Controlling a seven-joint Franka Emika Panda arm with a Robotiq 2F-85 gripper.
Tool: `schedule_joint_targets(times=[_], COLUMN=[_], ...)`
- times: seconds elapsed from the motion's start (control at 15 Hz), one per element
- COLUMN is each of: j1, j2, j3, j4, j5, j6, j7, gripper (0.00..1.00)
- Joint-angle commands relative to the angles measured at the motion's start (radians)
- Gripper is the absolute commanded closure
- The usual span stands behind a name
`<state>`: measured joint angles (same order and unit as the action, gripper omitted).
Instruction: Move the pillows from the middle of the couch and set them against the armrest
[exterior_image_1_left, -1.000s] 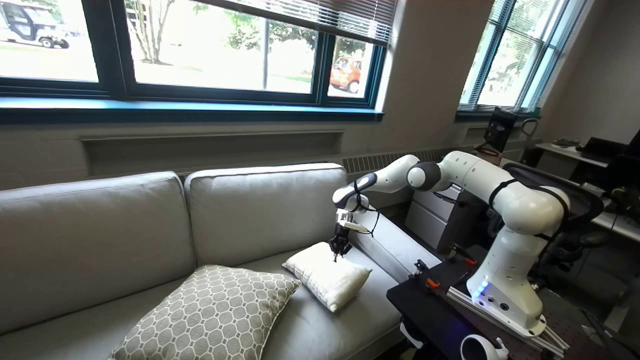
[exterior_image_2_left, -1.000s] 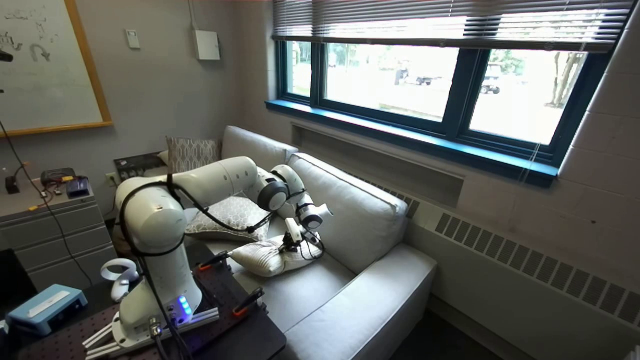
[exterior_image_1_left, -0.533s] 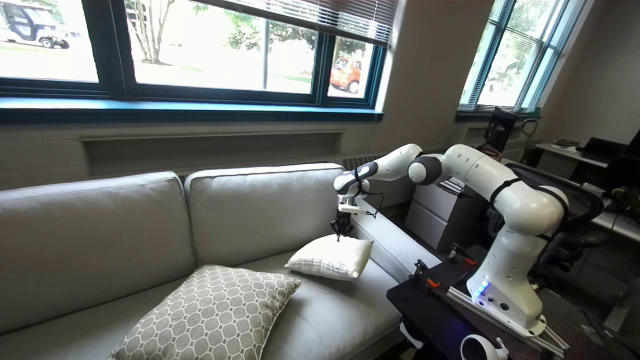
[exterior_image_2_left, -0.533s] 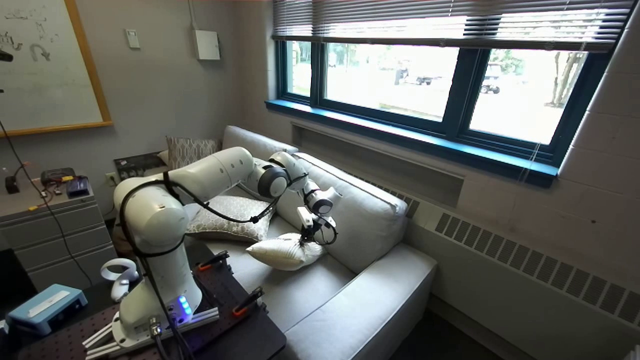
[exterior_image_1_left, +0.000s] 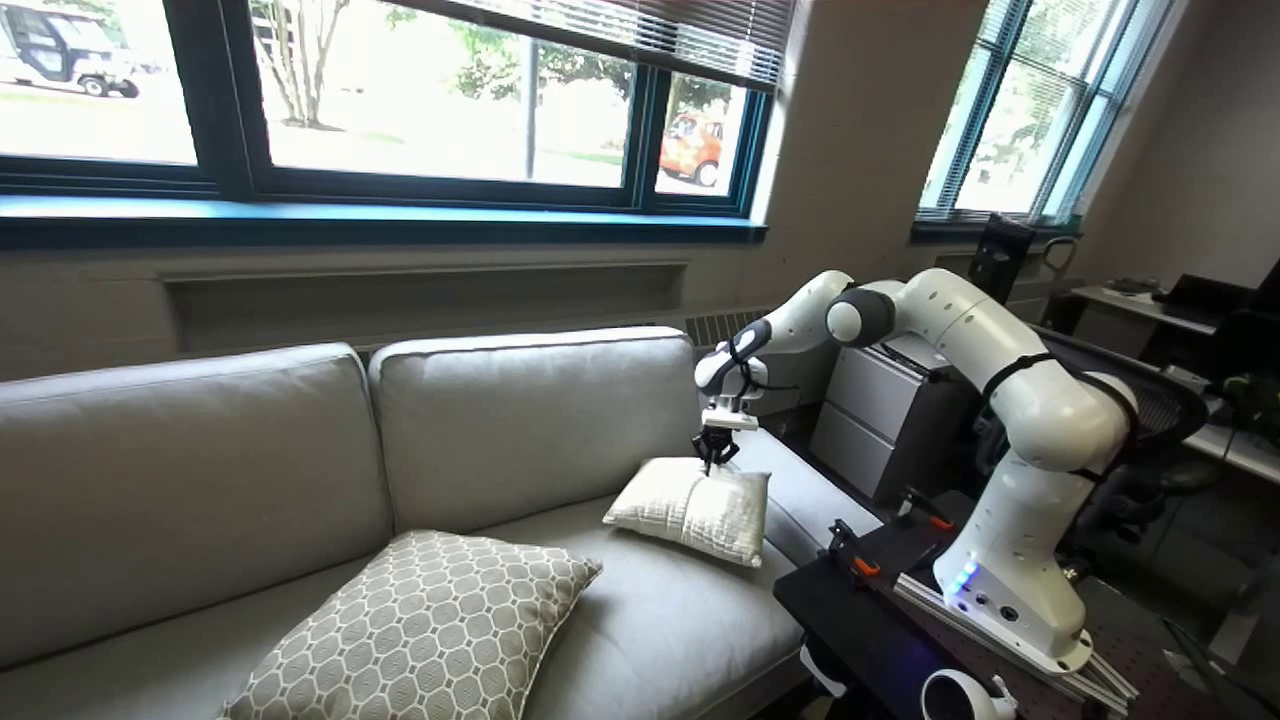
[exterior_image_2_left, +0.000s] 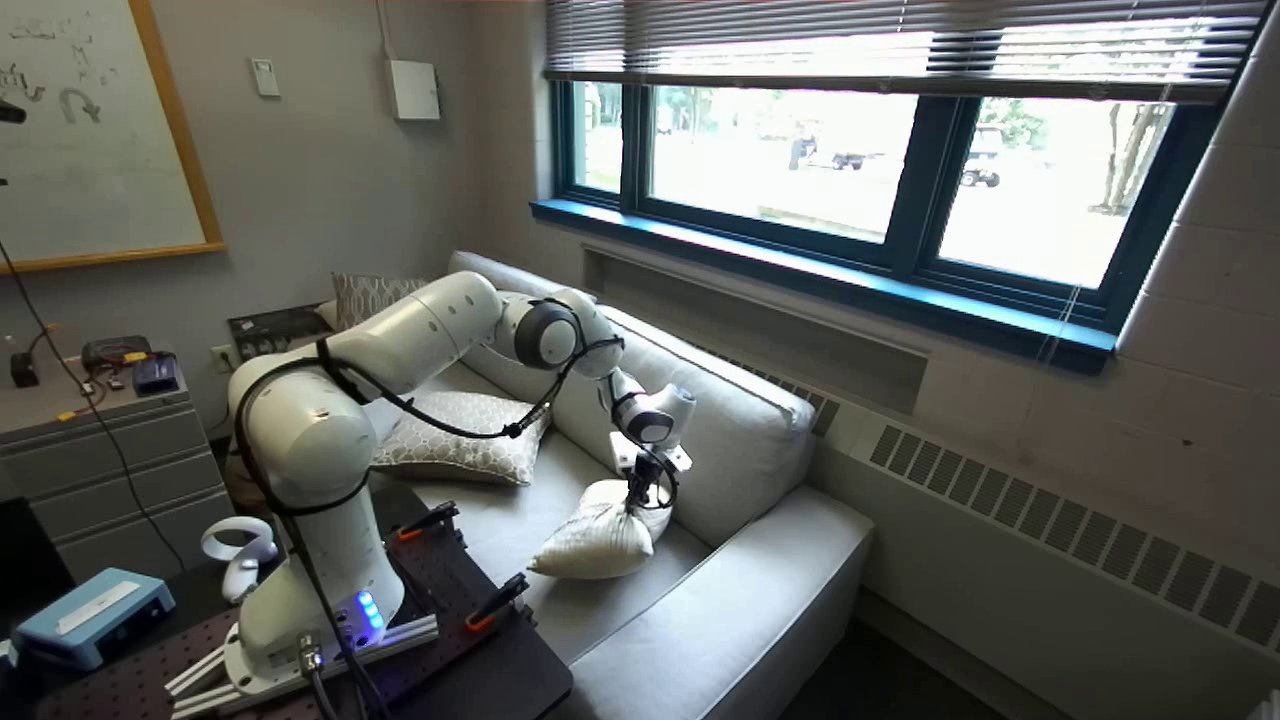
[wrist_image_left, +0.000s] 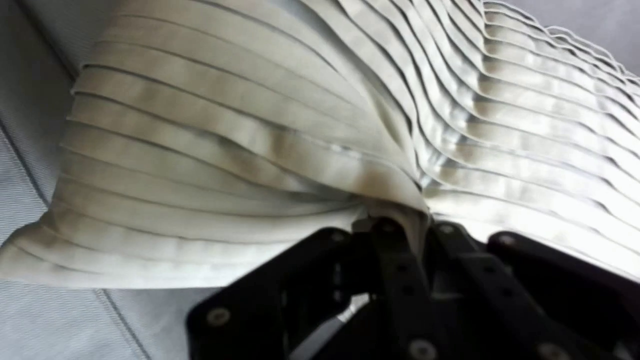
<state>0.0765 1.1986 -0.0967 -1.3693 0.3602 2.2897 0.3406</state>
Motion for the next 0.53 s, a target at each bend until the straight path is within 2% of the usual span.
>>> schedule_joint_targets(times=[0.0, 0.13, 0.47], j1=[0.021, 0.024, -0.028], j2=[-0.164, -0.216, -0.323], j3=[-0.033, -0.039, 0.015], j4=[-0.238, -0.332, -0.578], j5=[-0.009, 0.007, 0.099], j6=[0.166, 0.261, 0.489], j7=[0.121, 0.170, 0.187], gripper=[0.92, 0.92, 0.91])
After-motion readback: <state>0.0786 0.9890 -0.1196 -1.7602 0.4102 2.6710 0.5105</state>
